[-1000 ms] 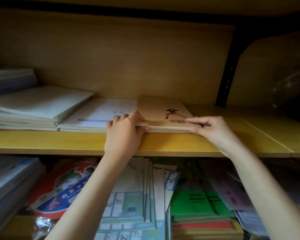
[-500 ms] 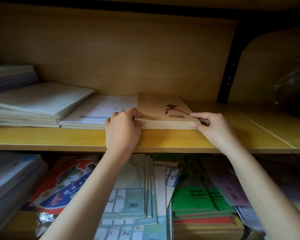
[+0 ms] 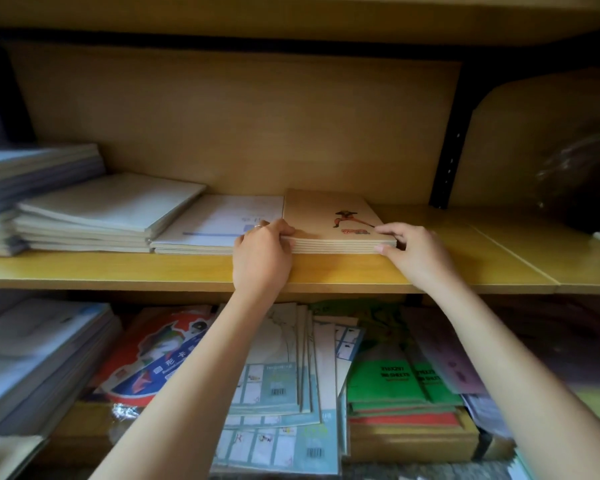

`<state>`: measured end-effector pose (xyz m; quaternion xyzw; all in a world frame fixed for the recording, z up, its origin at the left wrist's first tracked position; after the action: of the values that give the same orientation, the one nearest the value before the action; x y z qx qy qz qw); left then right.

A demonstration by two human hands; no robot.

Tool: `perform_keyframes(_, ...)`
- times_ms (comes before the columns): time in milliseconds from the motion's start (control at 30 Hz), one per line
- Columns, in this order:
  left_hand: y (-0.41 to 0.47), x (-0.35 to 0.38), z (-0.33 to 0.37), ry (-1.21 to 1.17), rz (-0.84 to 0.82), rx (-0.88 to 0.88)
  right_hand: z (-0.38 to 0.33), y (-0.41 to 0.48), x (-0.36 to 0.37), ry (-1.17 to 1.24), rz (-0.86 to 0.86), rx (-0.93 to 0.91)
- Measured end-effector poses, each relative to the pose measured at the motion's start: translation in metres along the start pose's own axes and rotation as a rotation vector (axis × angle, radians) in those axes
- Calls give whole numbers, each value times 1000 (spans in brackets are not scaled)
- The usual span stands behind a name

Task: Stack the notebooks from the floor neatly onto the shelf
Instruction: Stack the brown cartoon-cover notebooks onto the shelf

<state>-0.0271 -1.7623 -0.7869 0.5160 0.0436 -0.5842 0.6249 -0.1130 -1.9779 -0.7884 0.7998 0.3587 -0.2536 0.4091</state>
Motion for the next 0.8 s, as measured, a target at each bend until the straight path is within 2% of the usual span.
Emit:
perform_keyframes(133, -7, -7, 5, 58, 31, 53, -6, -1, 4, -64, -43, 15)
perform_keyframes(200, -28, -17, 11, 40, 106, 151, -19, -11, -1, -98, 82, -50)
perform_keyframes(267, -64, -29, 13, -29, 147, 275, -42, -35, -5, -83, 250, -280)
perform_keyframes(333, -110, -35, 10, 25, 89, 484, -67, -70, 1, -58, 281, -558)
perform_keyframes(400, -158, -30, -8, 174, -93, 659, -89, -110, 20, -76, 125, -819)
perform_keyframes(433, -180, -26, -24, 225, -211, 676, -99, -131, 34, -81, 8, -929)
perform_keyframes(467, -198, -22, -43, 255, -307, 644, -108, -152, 47, -75, -113, -1011)
perform_keyframes(533, -229, -17, -86, 229, -519, 444, -120, -189, 77, -39, -367, -1089)
perform_keyframes(600, -261, -7, -133, 158, -644, 132, -120, -223, 116, -25, -669, -1016)
perform_keyframes(633, -278, -1, -160, 108, -706, -101, -114, -239, 137, -34, -832, -900)
perform_keyframes(700, -317, 6, -195, -65, -812, -492, -87, -269, 185, -102, -1120, -544)
perform_keyframes(733, -334, 9, -208, -98, -833, -610, -71, -285, 207, -151, -1226, -330)
perform_keyframes(800, -364, 10, -226, -51, -897, -730, -44, -314, 240, -205, -1311, 59)
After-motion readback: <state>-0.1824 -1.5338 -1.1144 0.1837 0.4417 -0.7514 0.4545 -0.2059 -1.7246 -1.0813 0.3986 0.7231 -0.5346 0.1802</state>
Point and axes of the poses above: each hand's wrist, its own y-axis towards the middle knuckle, its own x-axis out of the palm, z = x × y, the point moved 6 cm from there along y, towards the middle knuckle, and after that the axes turned 2 degrees about y, right-handed, at the moved point
